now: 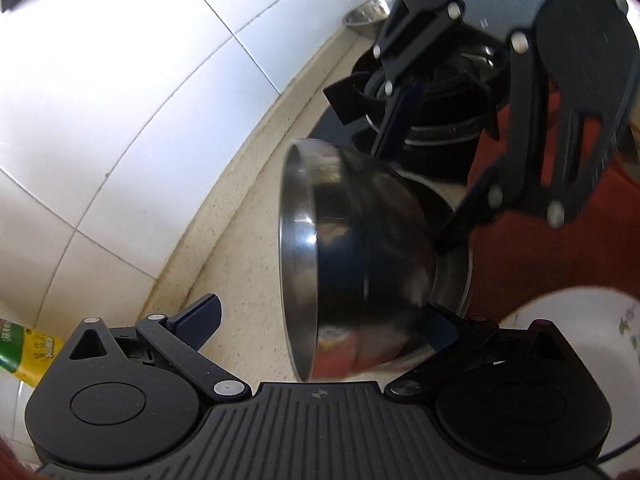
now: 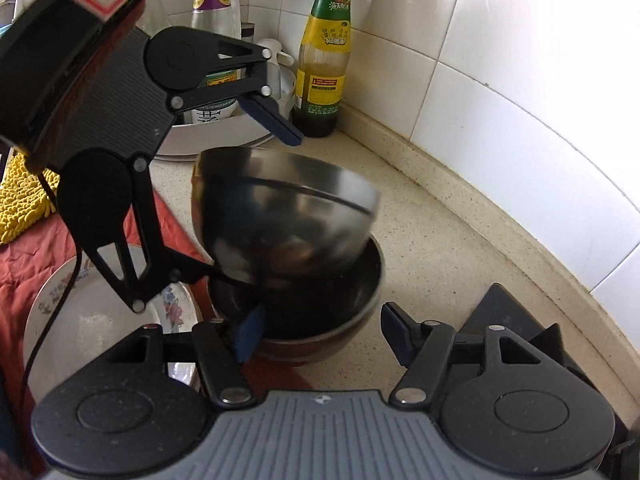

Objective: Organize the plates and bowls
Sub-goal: 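Carry the held bowl with the right gripper over the bowl stack, then lower the bowl onto the bowl stack and open the right gripper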

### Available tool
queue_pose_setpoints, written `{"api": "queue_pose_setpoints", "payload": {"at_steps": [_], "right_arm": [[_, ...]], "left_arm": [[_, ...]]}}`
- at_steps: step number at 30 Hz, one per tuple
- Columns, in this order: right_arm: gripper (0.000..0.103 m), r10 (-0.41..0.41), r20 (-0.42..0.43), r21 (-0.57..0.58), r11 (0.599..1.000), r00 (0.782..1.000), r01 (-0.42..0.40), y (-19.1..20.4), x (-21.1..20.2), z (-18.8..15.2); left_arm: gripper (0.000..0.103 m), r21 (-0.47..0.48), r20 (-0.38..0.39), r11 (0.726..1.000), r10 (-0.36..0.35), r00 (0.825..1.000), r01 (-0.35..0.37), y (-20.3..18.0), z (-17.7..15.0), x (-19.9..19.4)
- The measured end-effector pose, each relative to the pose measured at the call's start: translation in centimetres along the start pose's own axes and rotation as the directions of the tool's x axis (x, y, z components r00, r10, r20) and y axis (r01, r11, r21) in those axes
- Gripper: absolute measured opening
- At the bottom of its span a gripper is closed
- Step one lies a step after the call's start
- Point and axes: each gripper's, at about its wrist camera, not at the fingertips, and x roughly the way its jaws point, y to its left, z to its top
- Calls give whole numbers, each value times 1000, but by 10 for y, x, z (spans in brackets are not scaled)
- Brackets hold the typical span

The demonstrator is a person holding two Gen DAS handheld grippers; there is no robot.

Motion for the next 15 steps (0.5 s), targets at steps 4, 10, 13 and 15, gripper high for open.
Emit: {"api": "queue_pose_setpoints", "payload": {"at_steps": [4,10,13,15], "right_arm": [[65,-12,-15,-32,999,1000,11,-2,-9,3],[66,-36,-34,-26,999,999,35,-6,-19,-2],[66,-13,-18,22,1000,1000,13,-6,-18,-6],[66,-10,3,38,999,1000,10,-3,-18,-7]], "left_arm": [[103,49,-19,999,6,1000,-5,-13,1,12],[103,160,-12,987,-7,1000,9,-39,-8,8],[103,160,-22,986,-46,999,49,-37,-11,10],[103,175,-49,980,-86,995,93,-39,-12,13]]}}
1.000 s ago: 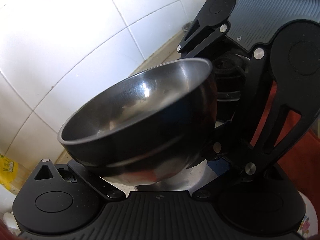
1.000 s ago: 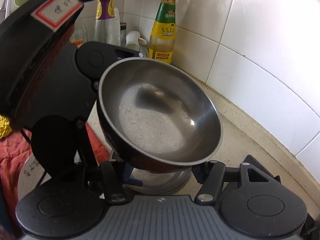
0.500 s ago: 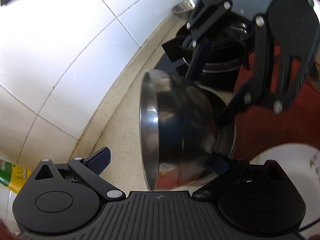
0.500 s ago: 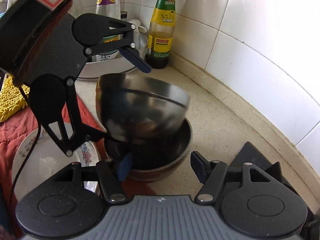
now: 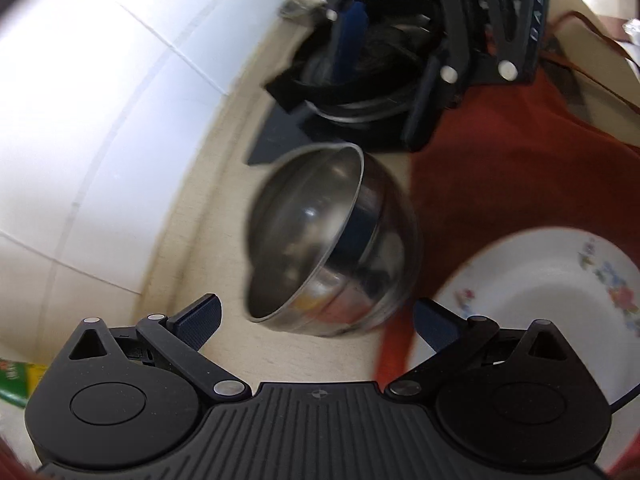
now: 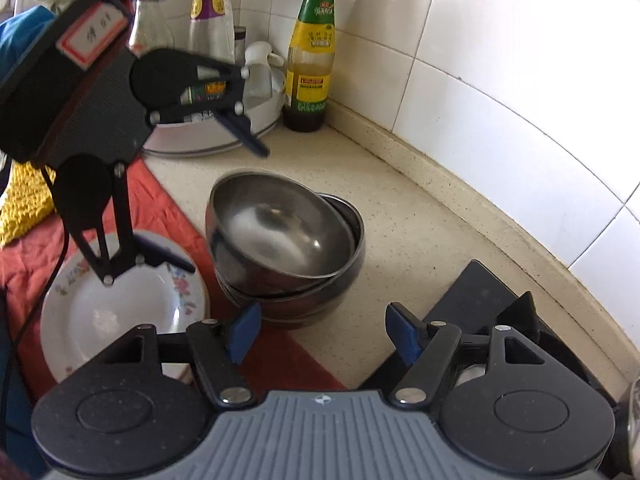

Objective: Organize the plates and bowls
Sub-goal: 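Lower the bowl onto the bowl stack and open the right gripper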

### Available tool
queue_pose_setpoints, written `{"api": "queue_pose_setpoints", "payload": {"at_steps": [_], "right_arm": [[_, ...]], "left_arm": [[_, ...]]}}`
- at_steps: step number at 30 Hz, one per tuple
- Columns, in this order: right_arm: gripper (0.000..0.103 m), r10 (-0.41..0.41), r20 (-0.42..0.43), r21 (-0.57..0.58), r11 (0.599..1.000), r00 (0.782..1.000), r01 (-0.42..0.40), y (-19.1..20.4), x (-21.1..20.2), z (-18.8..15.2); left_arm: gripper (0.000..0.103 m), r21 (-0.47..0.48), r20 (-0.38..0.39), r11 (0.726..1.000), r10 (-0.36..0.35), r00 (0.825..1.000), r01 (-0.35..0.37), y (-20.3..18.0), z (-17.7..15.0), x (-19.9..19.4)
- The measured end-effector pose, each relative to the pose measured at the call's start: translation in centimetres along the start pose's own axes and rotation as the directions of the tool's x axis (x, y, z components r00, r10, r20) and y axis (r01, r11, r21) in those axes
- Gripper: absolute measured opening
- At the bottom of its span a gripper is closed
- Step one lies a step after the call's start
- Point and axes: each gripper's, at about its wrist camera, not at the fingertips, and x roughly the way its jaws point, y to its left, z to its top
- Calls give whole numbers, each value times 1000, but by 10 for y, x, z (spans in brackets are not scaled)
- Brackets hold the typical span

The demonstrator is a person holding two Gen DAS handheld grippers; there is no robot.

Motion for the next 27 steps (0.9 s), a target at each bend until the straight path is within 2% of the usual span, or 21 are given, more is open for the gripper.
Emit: {"api": "queue_pose_setpoints", "payload": {"at_steps": [3,6,9,14,17,21,25,27], "right_arm": [[67,8,43,28,1000,999,-9,1,-6,1],[68,-2,75,58,998,997,-2,2,-7,4],[68,-28,66,78,997,997,23,2,-4,5],[68,-54,59,113,992,997,47,-1,-8,2],[69,-66,66,146,988,996,56,-4,-7,-1],[69,-66,78,166,985,995,52,-7,-10,-4],[74,-58,101,163,986,993,41,-4,-19,-8],[74,-56,93,158,987,994,41,0,-17,-9]], "left_arm": [[103,5,0,1000,-7,1000,7,-4,-6,1],[103,-55,30,997,-50,998,51,1,-3,-1],[103,-112,39,993,-28,999,32,3,8,11],[103,-243,46,963,-113,993,121,12,22,37],[103,-254,45,958,-126,991,133,12,24,46],[103,-315,64,936,-147,987,160,17,27,39],[103,-263,59,962,-64,996,78,6,21,19],[103,-257,67,966,-21,998,37,1,18,7]]}}
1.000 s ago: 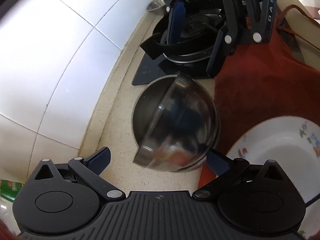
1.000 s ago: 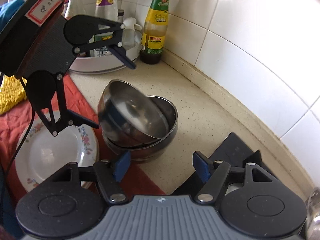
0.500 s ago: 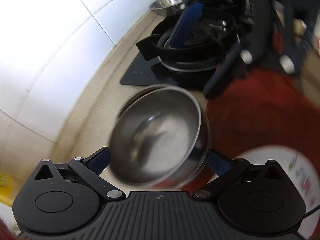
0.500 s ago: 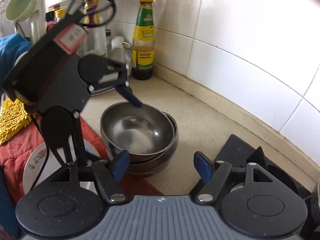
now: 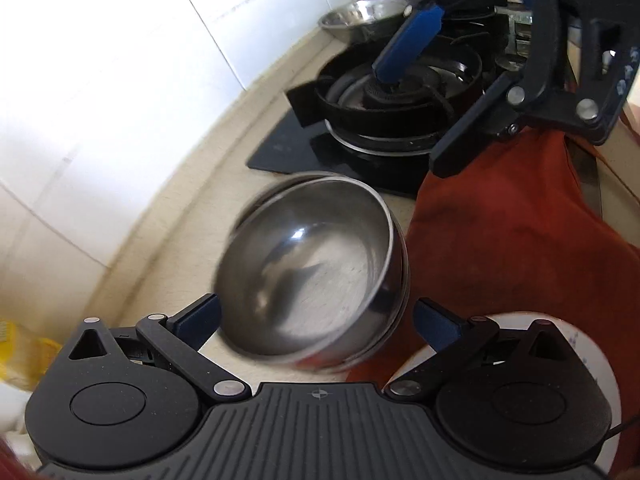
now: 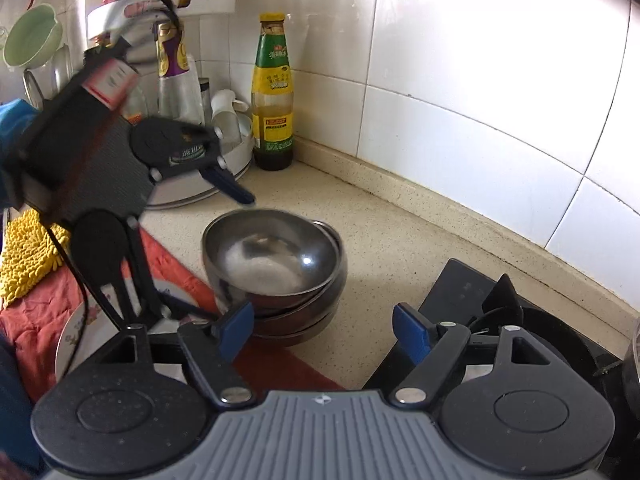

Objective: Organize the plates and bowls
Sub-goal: 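Lower the bowl onto the bowl stack and open the right gripper, then withdraw the right gripper from the stacked bowls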

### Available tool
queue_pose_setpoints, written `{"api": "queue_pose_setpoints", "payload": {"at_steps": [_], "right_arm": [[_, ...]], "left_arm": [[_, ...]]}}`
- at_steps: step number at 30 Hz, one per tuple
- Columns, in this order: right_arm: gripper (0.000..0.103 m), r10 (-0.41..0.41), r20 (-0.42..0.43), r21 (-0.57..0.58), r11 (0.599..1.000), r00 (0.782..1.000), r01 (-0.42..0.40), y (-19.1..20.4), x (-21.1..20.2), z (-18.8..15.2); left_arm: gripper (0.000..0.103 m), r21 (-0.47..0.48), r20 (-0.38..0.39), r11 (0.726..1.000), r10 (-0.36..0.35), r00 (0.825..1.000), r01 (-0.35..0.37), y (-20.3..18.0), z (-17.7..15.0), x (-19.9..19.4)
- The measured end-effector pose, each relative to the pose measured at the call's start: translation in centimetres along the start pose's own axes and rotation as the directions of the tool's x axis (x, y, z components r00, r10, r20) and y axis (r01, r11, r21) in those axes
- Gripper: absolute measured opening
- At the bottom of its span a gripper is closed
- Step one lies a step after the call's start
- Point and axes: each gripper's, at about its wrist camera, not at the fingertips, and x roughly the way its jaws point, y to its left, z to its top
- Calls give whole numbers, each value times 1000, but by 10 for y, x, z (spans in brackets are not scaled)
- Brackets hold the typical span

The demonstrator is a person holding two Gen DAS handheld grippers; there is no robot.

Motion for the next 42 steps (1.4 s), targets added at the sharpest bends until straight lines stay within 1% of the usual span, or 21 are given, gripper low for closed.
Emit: {"api": "queue_pose_setpoints", "payload": {"at_steps": [3,5,7,9,11,13,15,17,21,25,31,35,38,42], "right_arm": [[74,-2,-14,-13,1000,1000,2,7,3,-2],[74,-19,-27,-26,999,999,18,11,6,-2],[74,-33,-45,-24,999,998,32,14,13,-3],[74,-55,-64,-29,998,996,53,17,21,-5],[74,-72,-87,-25,997,994,70,18,32,-6],[74,-76,-105,-30,997,992,73,19,42,-6],[74,-82,-116,-29,996,990,79,19,51,-5],[75,-80,-124,-18,997,989,78,18,61,-4],[75,-71,-144,-11,997,987,71,16,77,-2],[75,-73,-139,5,997,988,74,11,85,4],[75,-44,-139,51,997,989,52,0,87,5],[75,-33,-124,43,998,992,39,-6,79,6],[76,-22,-128,53,998,992,29,-11,78,6],[76,-26,-134,48,998,991,33,-12,76,6]], "left_arm": [[103,-22,36,999,32,999,-31,0,-6,-18],[103,-27,34,997,75,997,-74,1,-13,-23],[103,-45,11,993,108,994,-107,5,-22,-22],[103,-95,-38,988,120,992,-123,13,-31,-17],[103,-152,-86,978,129,988,-141,24,-34,-3],[103,-201,-95,970,122,988,-139,32,-33,7],[103,-226,-98,966,107,989,-127,36,-30,11],[103,-223,-88,966,113,990,-130,35,-25,14],[103,-209,-57,972,98,994,-108,34,-13,20],[103,-201,-44,975,91,995,-99,38,-4,26],[103,-224,-42,970,85,995,-93,45,-3,30],[103,-223,-33,971,86,996,-91,50,-6,26],[103,-228,-32,970,77,996,-83,53,-7,28],[103,-237,-24,969,67,997,-70,54,-8,30]]}}
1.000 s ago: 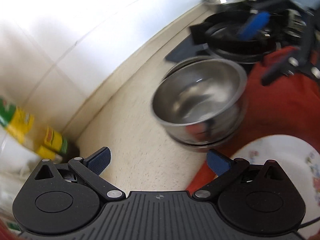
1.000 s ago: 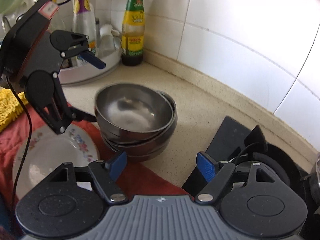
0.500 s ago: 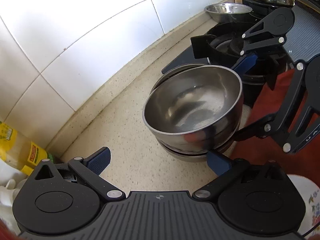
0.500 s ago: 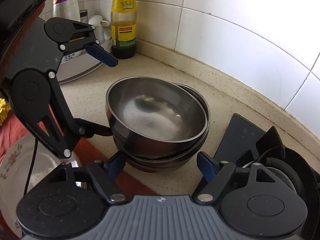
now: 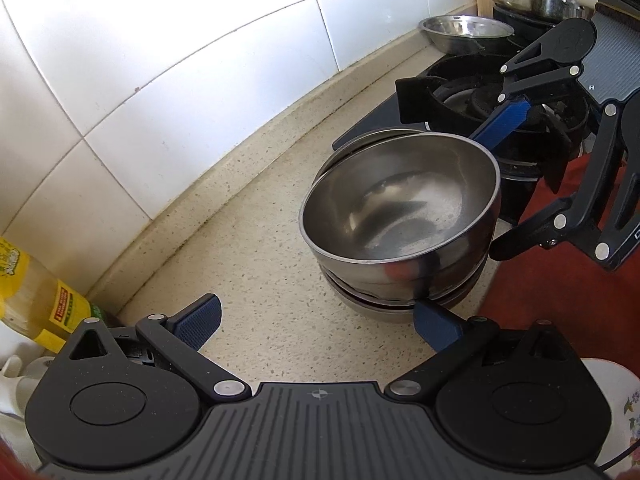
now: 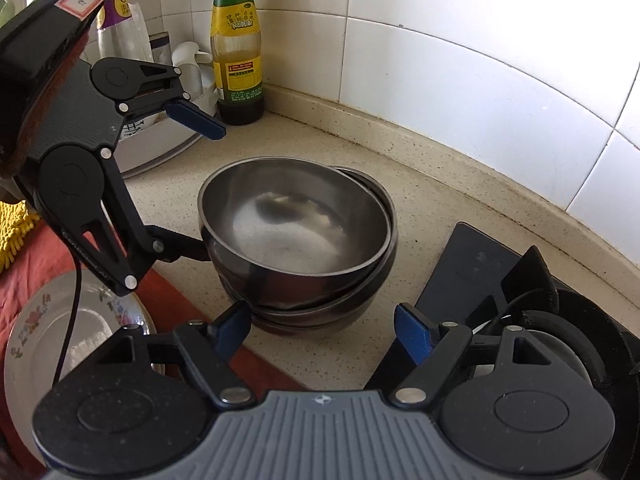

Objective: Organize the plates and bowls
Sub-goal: 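Withdraw the right gripper from the stacked bowls, then grasp the steel bowl stack rim with the left gripper while the right gripper grasps the opposite rim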

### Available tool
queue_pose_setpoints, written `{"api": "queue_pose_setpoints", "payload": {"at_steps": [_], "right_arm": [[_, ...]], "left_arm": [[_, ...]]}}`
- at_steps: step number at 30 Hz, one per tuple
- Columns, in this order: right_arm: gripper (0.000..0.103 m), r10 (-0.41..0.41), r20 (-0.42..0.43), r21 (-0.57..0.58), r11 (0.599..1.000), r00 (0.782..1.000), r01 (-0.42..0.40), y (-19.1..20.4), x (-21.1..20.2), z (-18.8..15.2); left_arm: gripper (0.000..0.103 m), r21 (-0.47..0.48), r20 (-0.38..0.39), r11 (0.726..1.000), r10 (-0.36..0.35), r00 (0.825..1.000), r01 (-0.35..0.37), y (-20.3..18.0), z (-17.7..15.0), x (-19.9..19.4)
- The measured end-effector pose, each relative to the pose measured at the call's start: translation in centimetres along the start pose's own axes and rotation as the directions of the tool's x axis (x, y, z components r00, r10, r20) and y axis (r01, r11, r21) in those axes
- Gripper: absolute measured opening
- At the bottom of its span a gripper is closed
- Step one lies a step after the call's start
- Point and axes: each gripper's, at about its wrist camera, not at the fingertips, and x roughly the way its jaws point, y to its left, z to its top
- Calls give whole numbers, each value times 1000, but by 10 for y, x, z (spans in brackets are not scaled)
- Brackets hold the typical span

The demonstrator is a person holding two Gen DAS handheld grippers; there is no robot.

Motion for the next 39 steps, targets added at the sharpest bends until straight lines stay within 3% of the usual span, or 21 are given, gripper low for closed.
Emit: {"api": "queue_pose_setpoints", "payload": {"at_steps": [11,16,23,30,39], "right_arm": [[78,40,-36,-17,999,999,-41,1,23,6],[78,55,-48,-33,998,997,-56,-4,27,11],[78,50,-66,-93,994,997,-56,-6,28,17],[84,67,-85,-120,990,994,-77,-14,33,21],[84,33,-106,-178,983,994,-52,-23,28,20]], "left_arm": [[103,-1,51,995,-100,994,100,5,-2,8],[103,24,44,994,-107,993,106,2,-5,16],[103,-9,46,990,-138,989,138,10,-9,27],[103,-11,45,984,-175,983,176,10,-14,40],[103,-18,42,979,-203,978,204,13,-13,52]]}}
